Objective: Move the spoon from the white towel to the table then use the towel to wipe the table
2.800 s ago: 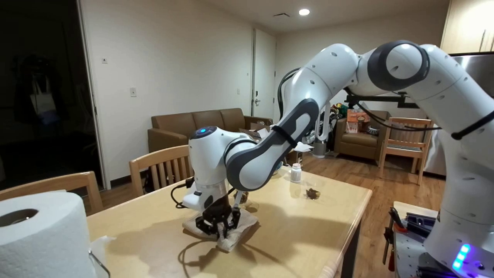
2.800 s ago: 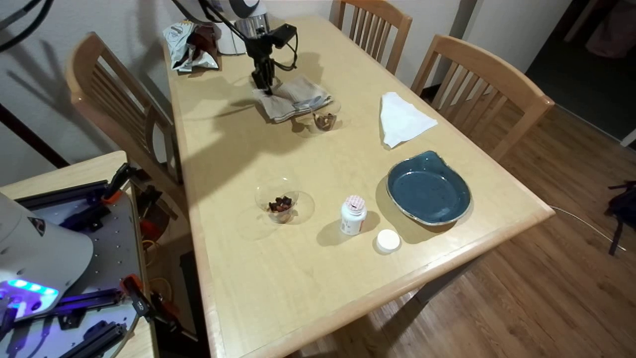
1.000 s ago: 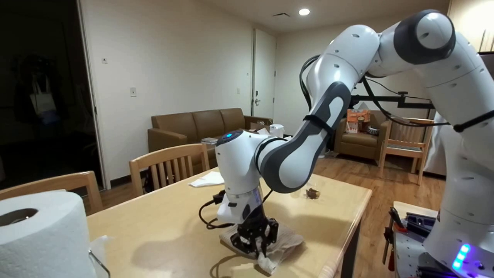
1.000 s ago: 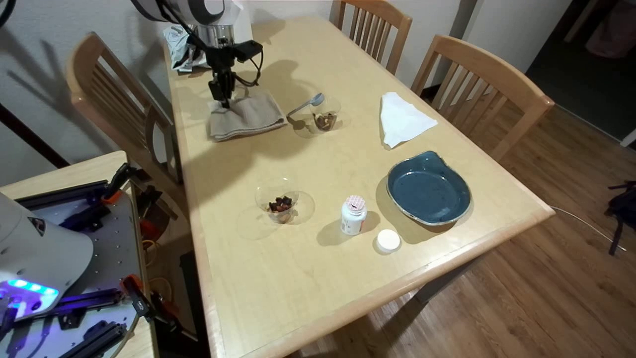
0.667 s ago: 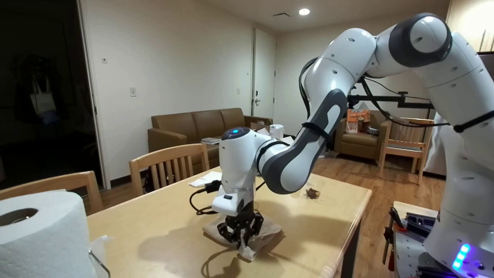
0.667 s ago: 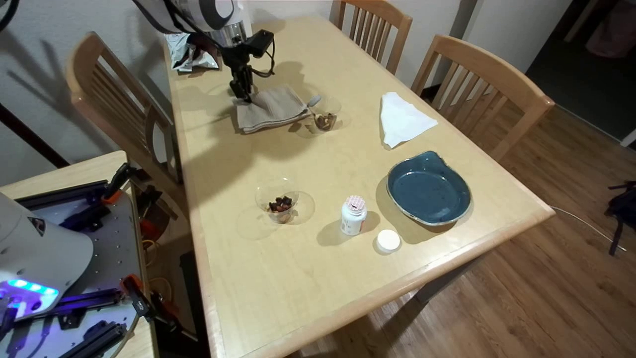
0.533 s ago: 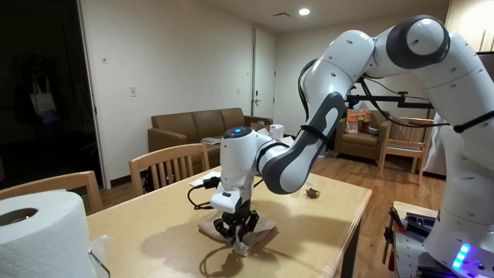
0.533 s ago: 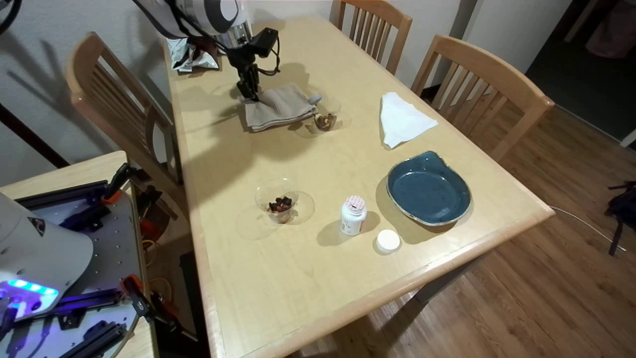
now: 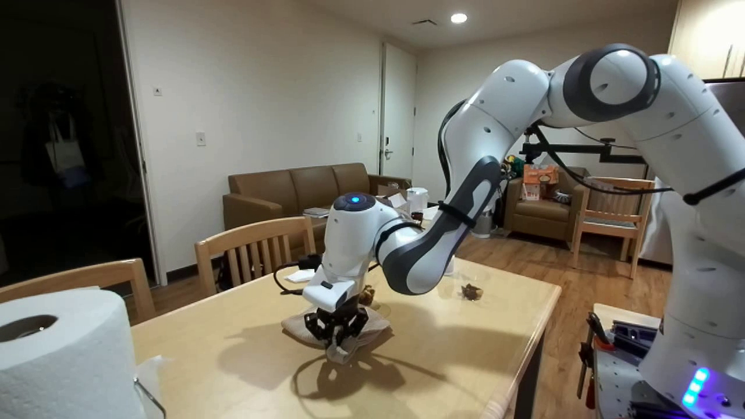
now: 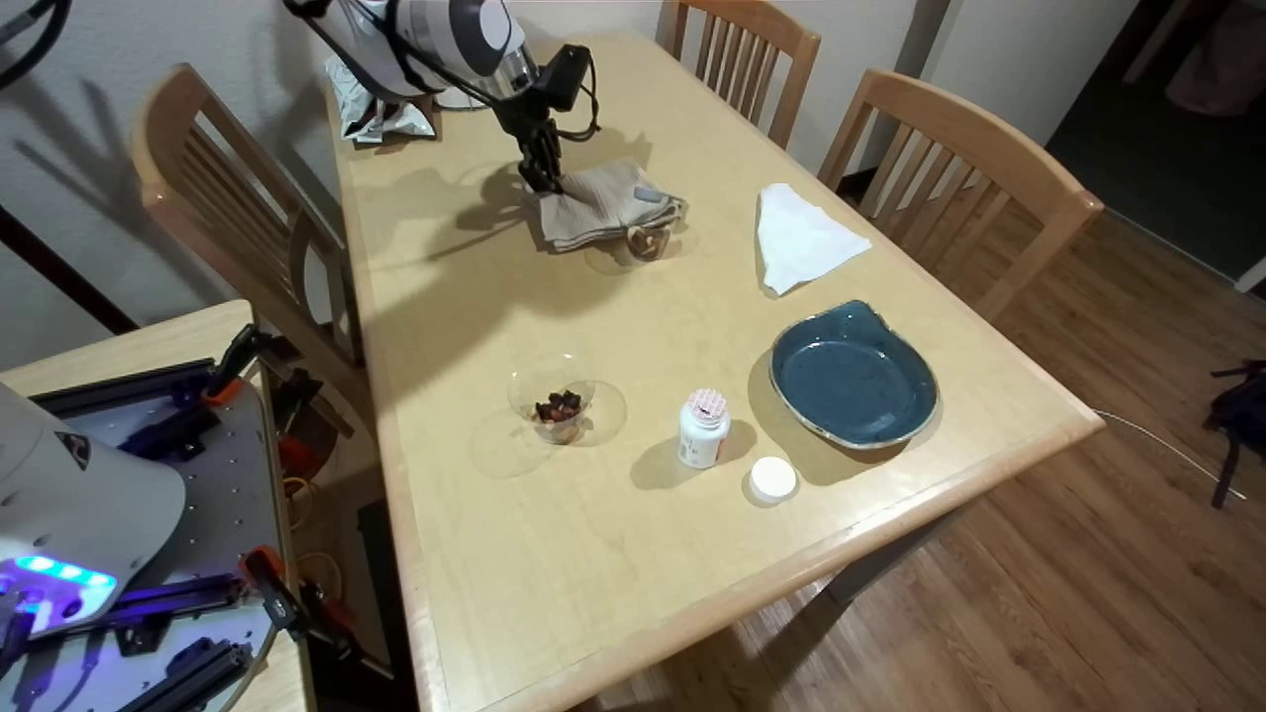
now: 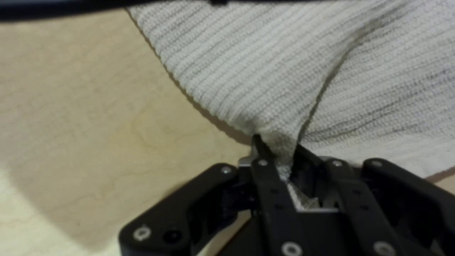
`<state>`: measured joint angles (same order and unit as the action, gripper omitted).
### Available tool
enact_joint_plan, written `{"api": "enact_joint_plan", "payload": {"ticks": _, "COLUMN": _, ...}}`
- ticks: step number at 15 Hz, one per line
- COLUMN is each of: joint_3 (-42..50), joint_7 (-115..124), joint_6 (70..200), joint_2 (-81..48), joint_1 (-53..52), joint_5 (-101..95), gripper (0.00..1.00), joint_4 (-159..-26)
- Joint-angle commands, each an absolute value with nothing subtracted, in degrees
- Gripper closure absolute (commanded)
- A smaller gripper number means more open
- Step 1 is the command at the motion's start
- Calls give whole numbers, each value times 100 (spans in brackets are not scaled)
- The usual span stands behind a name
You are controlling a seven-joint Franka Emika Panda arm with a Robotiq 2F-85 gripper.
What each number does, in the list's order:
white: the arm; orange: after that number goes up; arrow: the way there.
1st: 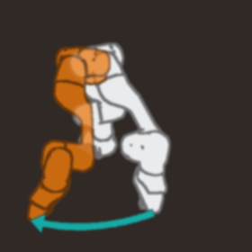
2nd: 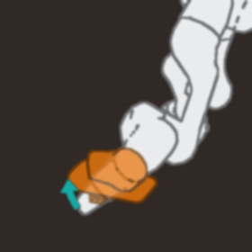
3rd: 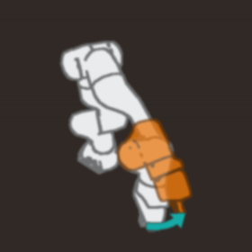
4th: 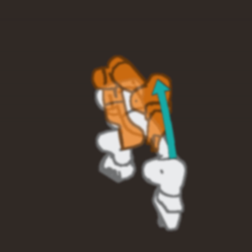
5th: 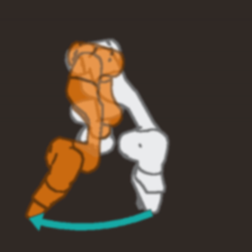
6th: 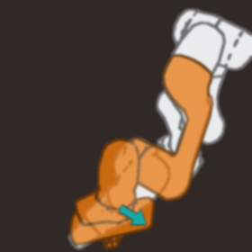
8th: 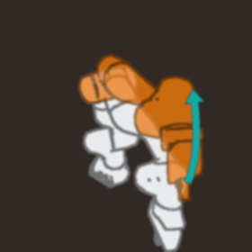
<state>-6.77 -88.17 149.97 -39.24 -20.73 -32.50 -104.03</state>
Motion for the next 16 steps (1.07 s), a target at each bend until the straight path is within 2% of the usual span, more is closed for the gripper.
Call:
{"api": "enact_joint_plan", "payload": {"ticks": 1, "joint_3": -585, "joint_7": -8508, "joint_6": 15104, "joint_2": -4453, "joint_1": -2110, "joint_5": -3461, "gripper": 96, "joint_4": -10044}}
{"api": "enact_joint_plan", "payload": {"ticks": 8, "joint_3": -868, "joint_7": -8541, "joint_6": 14485, "joint_2": -3989, "joint_1": -1918, "joint_5": -3009, "gripper": 96, "joint_4": -10537}}
{"api": "enact_joint_plan", "payload": {"ticks": 16, "joint_3": -1273, "joint_7": -8240, "joint_6": 13739, "joint_2": -3019, "joint_1": -1729, "joint_5": -2355, "gripper": 96, "joint_4": -11737}}
